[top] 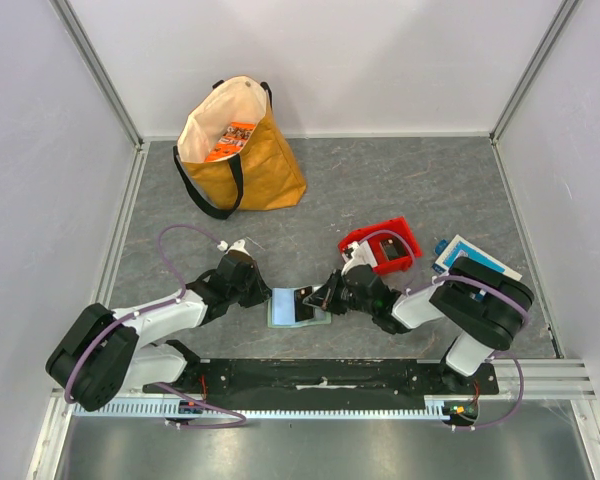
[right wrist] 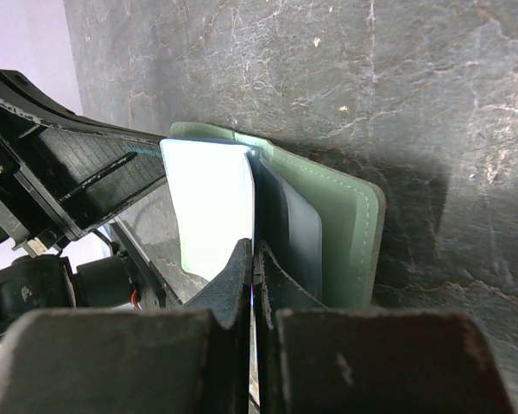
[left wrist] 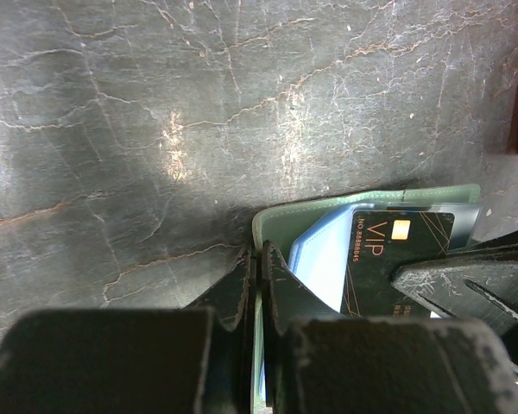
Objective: Put the credit cards into the card holder
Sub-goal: Insert the credit card into the card holder.
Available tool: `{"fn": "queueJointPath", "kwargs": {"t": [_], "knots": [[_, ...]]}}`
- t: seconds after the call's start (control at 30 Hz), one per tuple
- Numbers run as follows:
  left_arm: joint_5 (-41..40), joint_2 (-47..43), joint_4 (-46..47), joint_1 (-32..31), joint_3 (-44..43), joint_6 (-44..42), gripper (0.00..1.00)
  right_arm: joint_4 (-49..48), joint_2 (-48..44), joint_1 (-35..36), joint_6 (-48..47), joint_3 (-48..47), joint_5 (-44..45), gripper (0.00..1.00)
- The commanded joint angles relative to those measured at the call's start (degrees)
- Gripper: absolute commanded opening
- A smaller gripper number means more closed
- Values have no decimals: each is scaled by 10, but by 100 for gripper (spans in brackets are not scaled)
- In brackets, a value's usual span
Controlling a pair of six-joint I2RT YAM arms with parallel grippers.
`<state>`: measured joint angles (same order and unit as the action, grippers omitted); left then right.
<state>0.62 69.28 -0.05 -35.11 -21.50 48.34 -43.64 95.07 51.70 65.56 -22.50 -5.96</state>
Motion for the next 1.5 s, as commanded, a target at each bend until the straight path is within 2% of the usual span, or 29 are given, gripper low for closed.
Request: {"fn": "queueJointPath", "kwargs": {"t": [0.0, 0.43, 0.63, 0.87, 0.97, 1.13, 1.2, 1.27, 1.47], "knots": [[-12, 19, -62, -2, 11, -18, 2, 18, -3, 13, -8, 14, 16, 0], [-9, 19, -57, -3, 18, -15, 2, -29, 48, 26, 11, -3, 9, 0], [-10, 19, -55, -2, 20, -11, 2, 38, 45, 46, 35, -25, 10, 0], [-10, 13, -53, -2, 24, -6, 2, 70, 64, 52, 48, -50, 9, 1], [-10, 9, -53, -3, 26, -6, 2, 129, 42, 52, 39, -60, 26, 9], [-9, 2, -55, -2, 30, -3, 2, 271, -29, 51, -17, -87, 90, 47], [-10, 2, -56, -2, 29, -3, 2, 302, -46, 51, -36, -99, 104, 55], [-9, 2, -56, -3, 29, -3, 2, 319, -50, 51, -46, -110, 103, 61], [-9, 2, -50, -3, 27, -4, 2, 311, -18, 53, -58, -135, 65, 59]]}}
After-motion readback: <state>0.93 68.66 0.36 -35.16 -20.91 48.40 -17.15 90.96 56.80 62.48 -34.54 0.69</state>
